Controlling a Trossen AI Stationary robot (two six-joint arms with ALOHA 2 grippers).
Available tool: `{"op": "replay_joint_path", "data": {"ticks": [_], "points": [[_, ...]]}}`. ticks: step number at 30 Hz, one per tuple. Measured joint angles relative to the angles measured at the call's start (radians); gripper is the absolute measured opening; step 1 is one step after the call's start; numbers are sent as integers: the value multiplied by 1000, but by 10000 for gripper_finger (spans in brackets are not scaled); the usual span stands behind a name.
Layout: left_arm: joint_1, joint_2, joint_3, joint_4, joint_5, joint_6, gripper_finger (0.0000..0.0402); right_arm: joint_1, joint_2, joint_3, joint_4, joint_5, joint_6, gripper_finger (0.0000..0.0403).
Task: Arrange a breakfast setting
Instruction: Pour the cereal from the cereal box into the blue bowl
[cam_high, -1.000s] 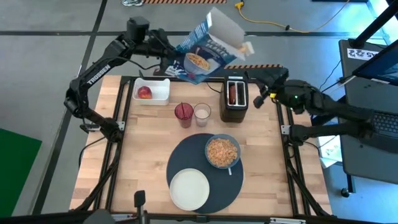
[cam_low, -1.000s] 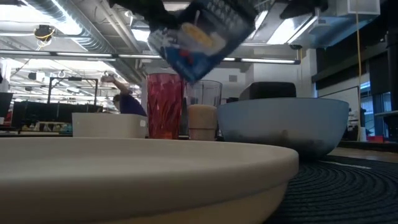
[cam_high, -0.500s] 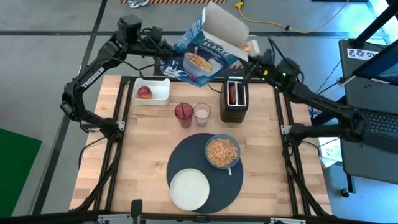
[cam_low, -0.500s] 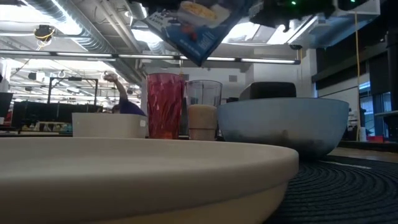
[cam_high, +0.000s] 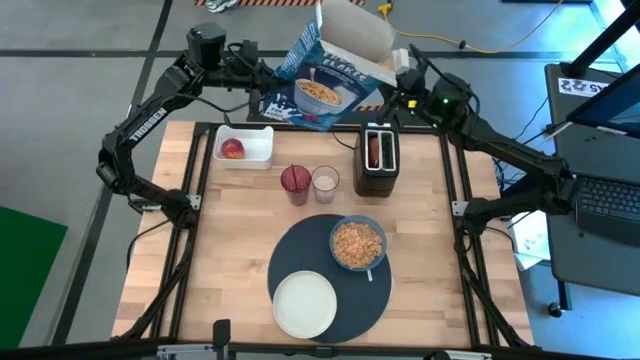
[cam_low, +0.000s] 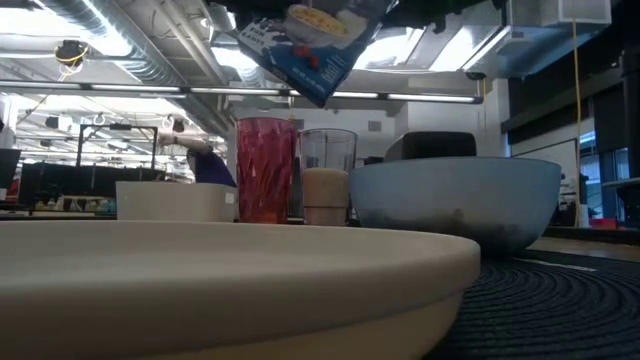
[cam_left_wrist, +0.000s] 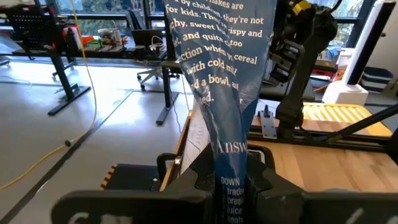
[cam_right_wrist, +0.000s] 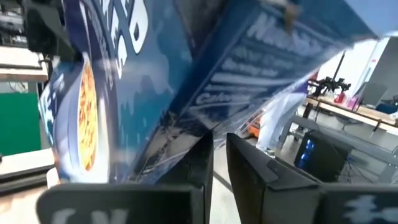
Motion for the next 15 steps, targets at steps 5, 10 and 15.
{"op": "replay_joint_path", "data": {"ticks": [5,10,15], "points": [[-13,1,0,-24,-10,21,37,1,1,9,14,-1,-1,50],[-33,2,0,-46,-21,30,67,1,2,9,9,-21,2,50],[-56,11,-1,-67,-49,30,105,3,4,9,2,-36,3,50]]}}
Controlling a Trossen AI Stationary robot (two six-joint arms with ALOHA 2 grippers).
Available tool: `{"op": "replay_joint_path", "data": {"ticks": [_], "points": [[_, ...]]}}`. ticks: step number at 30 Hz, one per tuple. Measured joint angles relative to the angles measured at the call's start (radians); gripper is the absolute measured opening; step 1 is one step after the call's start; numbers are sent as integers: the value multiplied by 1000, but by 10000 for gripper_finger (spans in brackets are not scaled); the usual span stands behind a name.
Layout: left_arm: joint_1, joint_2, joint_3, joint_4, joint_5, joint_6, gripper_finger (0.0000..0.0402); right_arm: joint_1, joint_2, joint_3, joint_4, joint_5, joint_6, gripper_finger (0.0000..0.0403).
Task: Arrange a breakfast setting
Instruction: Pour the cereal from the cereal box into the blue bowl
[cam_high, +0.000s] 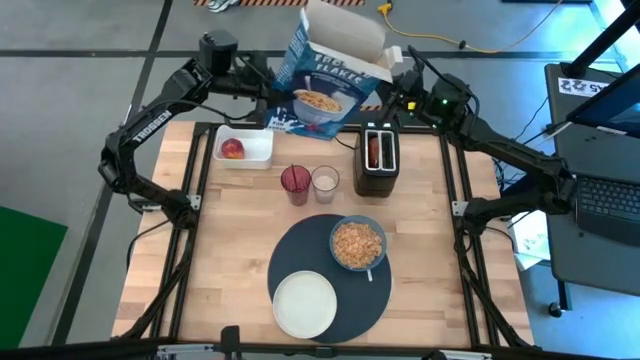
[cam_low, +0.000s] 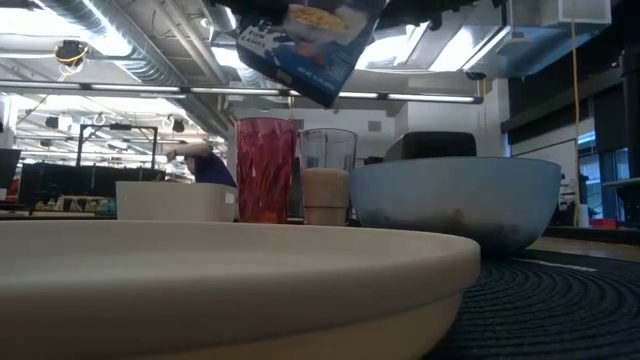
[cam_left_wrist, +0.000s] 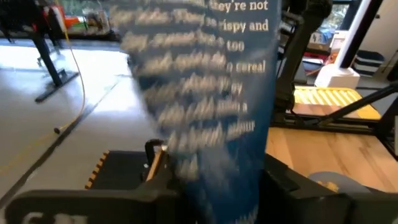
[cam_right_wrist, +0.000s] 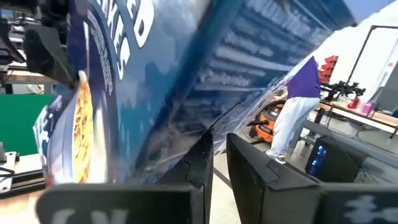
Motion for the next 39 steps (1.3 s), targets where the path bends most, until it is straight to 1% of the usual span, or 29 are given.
{"op": "replay_joint_path", "data": {"ticks": [7,16,20,24,27,35,39], "points": [[-18,20,0,0,-35,-5,146,1,0,0,-3,-20,7,50],[-54,72,0,1,-50,-13,183,8,14,0,-4,-28,24,50],[-67,90,0,4,-113,-12,187,8,26,-1,-9,-32,27,50],[-73,98,0,3,-187,-5,187,13,37,-2,-19,-13,28,50],[-73,103,0,-3,-238,23,187,14,42,-2,-28,-6,27,50],[-74,173,0,-31,-241,26,187,13,50,-2,-105,40,-20,50],[-75,217,0,-48,-258,44,187,12,71,-2,-155,66,-27,50]]}}
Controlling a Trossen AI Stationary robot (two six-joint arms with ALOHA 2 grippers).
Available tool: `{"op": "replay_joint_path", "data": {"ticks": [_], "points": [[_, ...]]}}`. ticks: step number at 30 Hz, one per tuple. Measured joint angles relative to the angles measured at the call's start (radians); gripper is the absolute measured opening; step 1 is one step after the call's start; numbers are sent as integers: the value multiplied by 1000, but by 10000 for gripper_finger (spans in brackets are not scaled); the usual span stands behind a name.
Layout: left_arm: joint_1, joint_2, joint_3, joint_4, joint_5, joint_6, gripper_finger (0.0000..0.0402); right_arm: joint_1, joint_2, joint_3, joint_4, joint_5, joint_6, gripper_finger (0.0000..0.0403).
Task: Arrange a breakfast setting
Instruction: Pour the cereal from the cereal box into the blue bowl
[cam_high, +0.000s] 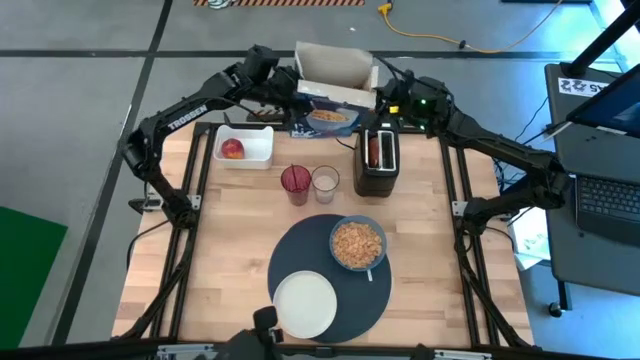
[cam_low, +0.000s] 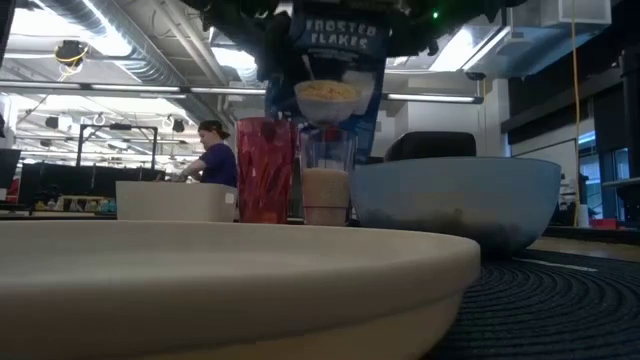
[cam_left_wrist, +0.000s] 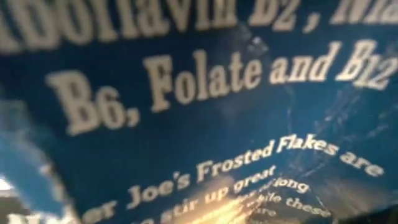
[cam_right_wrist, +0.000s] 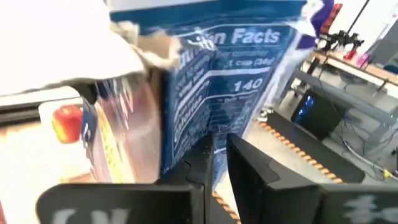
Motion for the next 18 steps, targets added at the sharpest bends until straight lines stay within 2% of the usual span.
{"op": "replay_joint_path", "data": {"ticks": [9,18], "points": [[18,44,0,-150,-27,79,187,0,85,-3,-45,-16,-2,50],[45,43,-100,-150,-10,80,187,4,109,-2,-75,-35,-1,50]]}}
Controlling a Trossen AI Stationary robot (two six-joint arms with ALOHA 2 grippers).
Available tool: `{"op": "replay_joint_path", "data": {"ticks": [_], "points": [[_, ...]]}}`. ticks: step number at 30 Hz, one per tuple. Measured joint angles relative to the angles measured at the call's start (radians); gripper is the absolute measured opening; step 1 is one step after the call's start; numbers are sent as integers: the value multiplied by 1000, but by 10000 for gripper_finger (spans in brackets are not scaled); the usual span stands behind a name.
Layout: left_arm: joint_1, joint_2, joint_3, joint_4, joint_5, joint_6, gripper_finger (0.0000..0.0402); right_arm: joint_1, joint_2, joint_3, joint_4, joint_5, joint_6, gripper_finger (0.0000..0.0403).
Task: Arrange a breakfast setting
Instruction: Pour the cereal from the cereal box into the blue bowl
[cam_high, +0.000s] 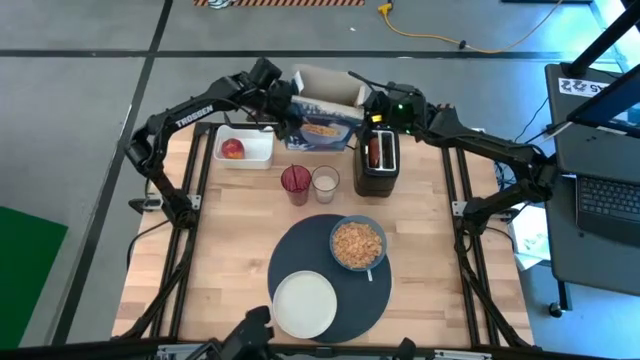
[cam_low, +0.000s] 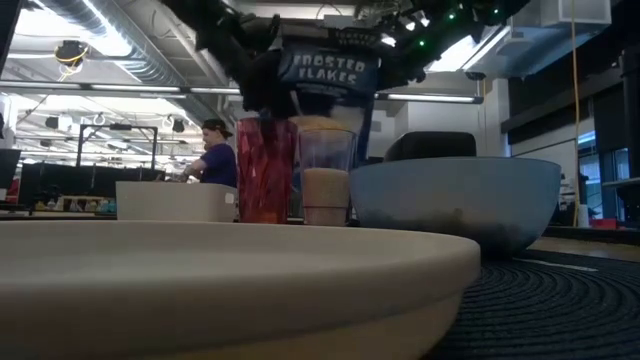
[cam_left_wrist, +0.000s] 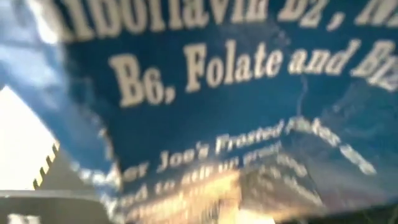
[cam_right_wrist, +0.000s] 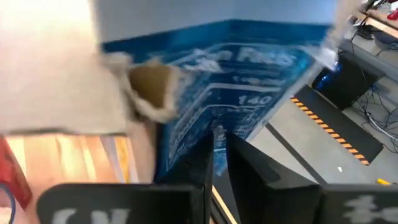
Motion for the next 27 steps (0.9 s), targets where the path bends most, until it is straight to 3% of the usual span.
{"op": "replay_joint_path", "data": {"ticks": [10,21,27], "points": [[17,5,-98,92,10,5,195,1,-1,1,-42,6,-2,50],[32,6,-100,49,-22,-11,274,20,8,5,-42,-4,2,50],[32,0,-99,10,-25,-25,291,48,42,5,-66,-14,4,50]]}}
